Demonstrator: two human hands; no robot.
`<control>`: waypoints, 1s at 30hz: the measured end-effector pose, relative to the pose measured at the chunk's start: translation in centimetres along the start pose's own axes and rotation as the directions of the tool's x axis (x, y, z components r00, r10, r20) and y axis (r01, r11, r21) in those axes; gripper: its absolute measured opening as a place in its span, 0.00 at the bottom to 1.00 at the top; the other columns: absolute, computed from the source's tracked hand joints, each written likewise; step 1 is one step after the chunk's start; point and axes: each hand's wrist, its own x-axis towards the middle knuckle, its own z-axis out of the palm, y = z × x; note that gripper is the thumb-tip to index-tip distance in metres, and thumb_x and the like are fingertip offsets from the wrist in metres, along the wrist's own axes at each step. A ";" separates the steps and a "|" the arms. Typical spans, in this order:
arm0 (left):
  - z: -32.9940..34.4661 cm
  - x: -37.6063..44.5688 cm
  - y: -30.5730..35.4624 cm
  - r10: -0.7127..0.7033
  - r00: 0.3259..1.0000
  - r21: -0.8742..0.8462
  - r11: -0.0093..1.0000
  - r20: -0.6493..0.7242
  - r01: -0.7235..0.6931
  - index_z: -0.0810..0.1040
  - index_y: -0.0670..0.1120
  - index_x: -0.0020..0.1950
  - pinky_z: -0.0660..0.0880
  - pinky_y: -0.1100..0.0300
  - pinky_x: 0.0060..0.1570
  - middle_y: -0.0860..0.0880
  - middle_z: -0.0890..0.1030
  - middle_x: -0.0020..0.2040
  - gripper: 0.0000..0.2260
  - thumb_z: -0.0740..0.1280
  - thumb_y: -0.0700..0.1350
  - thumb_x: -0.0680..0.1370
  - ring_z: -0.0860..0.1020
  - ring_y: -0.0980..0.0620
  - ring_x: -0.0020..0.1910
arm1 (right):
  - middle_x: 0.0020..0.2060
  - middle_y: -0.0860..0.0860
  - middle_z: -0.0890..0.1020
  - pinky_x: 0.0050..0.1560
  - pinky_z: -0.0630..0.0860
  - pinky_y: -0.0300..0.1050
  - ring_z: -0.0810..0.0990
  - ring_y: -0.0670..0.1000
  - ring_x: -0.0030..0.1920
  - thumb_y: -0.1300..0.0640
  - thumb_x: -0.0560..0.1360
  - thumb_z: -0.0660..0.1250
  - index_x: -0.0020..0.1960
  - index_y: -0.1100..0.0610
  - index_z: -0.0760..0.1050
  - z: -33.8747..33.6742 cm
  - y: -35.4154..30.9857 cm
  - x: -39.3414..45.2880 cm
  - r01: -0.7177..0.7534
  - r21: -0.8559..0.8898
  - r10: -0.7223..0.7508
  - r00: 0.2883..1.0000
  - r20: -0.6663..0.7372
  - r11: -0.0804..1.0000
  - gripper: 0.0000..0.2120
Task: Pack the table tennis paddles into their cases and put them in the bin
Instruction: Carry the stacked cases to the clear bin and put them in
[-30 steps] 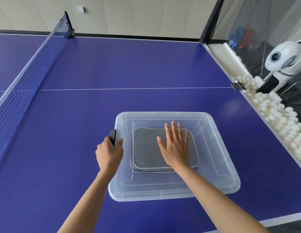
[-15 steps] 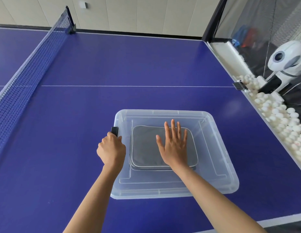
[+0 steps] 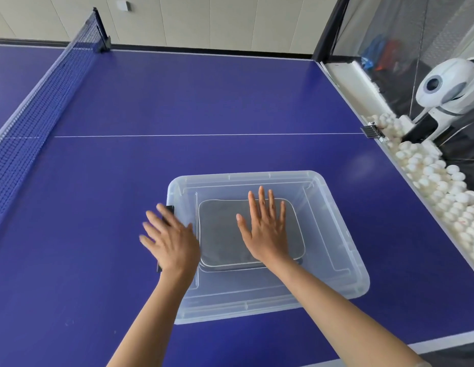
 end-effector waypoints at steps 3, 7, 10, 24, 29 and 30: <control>-0.1 0.0 4.4 0.230 0.973 -0.016 0.973 -0.039 -0.230 0.44 0.45 0.78 0.45 0.38 0.73 0.39 0.46 0.78 0.30 0.54 0.53 0.81 0.43 0.36 0.76 | 0.77 0.51 0.43 0.75 0.36 0.55 0.39 0.52 0.77 0.40 0.80 0.47 0.77 0.50 0.45 -0.5 0.6 0.4 0.022 0.097 -0.026 0.999 0.042 0.995 0.30; 1.2 -1.0 10.4 0.602 0.798 -0.165 0.786 -0.018 -0.596 0.50 0.54 0.77 0.40 0.39 0.73 0.45 0.46 0.79 0.23 0.48 0.54 0.82 0.40 0.41 0.77 | 0.75 0.56 0.60 0.76 0.53 0.51 0.56 0.54 0.76 0.60 0.79 0.60 0.72 0.59 0.65 -2.9 3.7 0.5 0.138 0.400 -0.149 0.989 -0.006 0.906 0.22; 3.1 -1.6 11.4 0.671 0.741 -0.094 0.738 0.004 -0.668 0.49 0.59 0.77 0.38 0.38 0.73 0.46 0.46 0.79 0.23 0.46 0.57 0.81 0.40 0.40 0.77 | 0.69 0.58 0.70 0.73 0.61 0.49 0.66 0.56 0.72 0.68 0.75 0.62 0.67 0.62 0.72 -4.5 7.4 -0.4 0.098 0.403 -0.048 0.990 -0.132 0.910 0.20; 4.8 -1.6 11.6 0.654 0.755 0.017 0.756 -0.043 -0.654 0.44 0.60 0.77 0.34 0.37 0.72 0.46 0.42 0.79 0.26 0.44 0.62 0.79 0.38 0.40 0.76 | 0.48 0.48 0.83 0.49 0.75 0.47 0.80 0.50 0.51 0.43 0.70 0.71 0.56 0.57 0.78 -5.2 17.6 -0.5 -0.564 0.709 0.534 0.788 0.307 0.424 0.22; 4.9 -1.6 11.6 0.649 0.759 0.019 0.760 -0.044 -0.649 0.42 0.61 0.76 0.35 0.37 0.72 0.47 0.40 0.79 0.26 0.42 0.63 0.79 0.36 0.40 0.76 | 0.35 0.48 0.80 0.41 0.75 0.47 0.77 0.53 0.38 0.53 0.69 0.74 0.45 0.59 0.78 -6.2 16.5 -0.7 -0.395 0.625 0.520 0.854 -0.020 0.673 0.12; 4.9 -1.6 11.6 0.650 0.759 0.019 0.760 -0.042 -0.649 0.42 0.61 0.76 0.35 0.37 0.72 0.47 0.40 0.79 0.26 0.42 0.63 0.79 0.36 0.41 0.76 | 0.38 0.50 0.82 0.44 0.76 0.48 0.79 0.54 0.40 0.55 0.69 0.74 0.48 0.60 0.79 -6.4 16.4 -0.7 -0.383 0.608 0.504 0.863 -0.033 0.695 0.12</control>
